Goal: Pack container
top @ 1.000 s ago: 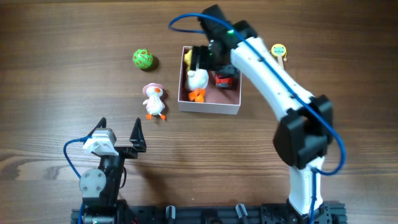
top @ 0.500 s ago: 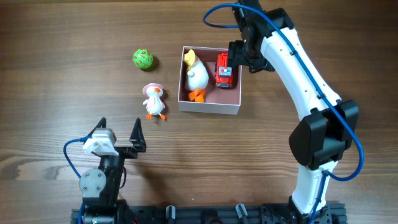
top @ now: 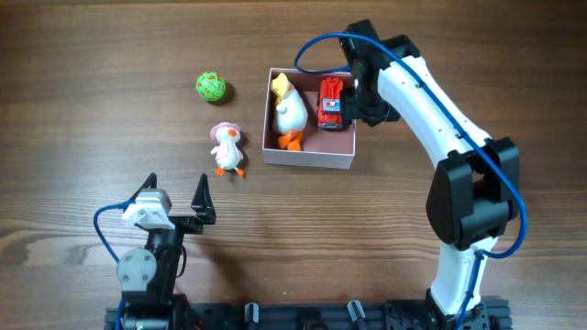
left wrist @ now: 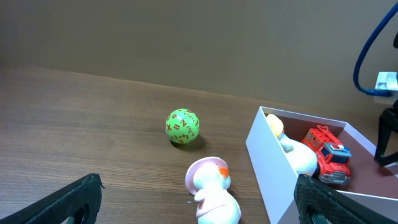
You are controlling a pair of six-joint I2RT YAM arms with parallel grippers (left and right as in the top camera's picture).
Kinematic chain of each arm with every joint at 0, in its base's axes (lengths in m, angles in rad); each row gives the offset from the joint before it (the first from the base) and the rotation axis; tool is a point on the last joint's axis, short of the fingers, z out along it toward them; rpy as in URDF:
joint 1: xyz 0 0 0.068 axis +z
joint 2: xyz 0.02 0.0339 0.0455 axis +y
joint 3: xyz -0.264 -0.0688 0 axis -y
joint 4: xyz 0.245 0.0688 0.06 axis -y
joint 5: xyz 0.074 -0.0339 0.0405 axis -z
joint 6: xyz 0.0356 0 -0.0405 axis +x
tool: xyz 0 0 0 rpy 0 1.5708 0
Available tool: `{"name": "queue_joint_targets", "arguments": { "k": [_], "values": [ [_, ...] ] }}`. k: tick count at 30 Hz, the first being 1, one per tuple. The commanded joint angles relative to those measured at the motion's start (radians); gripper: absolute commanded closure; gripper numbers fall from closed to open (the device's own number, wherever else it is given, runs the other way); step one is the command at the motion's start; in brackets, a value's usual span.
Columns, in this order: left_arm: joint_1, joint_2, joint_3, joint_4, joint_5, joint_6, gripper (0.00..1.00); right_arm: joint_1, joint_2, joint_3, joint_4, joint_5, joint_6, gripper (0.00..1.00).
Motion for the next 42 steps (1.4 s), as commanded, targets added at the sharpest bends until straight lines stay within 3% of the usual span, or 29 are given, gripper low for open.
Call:
{"name": "queue_joint_targets", "arguments": {
  "k": [1,9,13,29,42],
  "values": [
    [0.007,-0.006,-0.003,-0.007,-0.002,0.019,0.0,-0.004,0.002,-0.006,0.026,-0.064,-0.049,0.49],
    [0.007,-0.006,-0.003,-0.007,-0.002,0.019,0.0,-0.004,0.003,-0.016,0.058,-0.063,-0.053,0.87],
    [0.007,-0.006,-0.003,-0.007,-0.002,0.019,0.0,-0.004,0.003,-0.016,0.074,-0.06,-0.099,0.94],
    [0.007,-0.006,-0.003,-0.007,-0.002,0.019,0.0,-0.004,0.003,-0.016,0.085,-0.053,-0.122,0.96],
    [0.007,-0.006,-0.003,-0.007,-0.002,0.019,0.0,-0.004,0.003,-0.016,0.079,-0.051,0.052,0.96]
  ]
}}
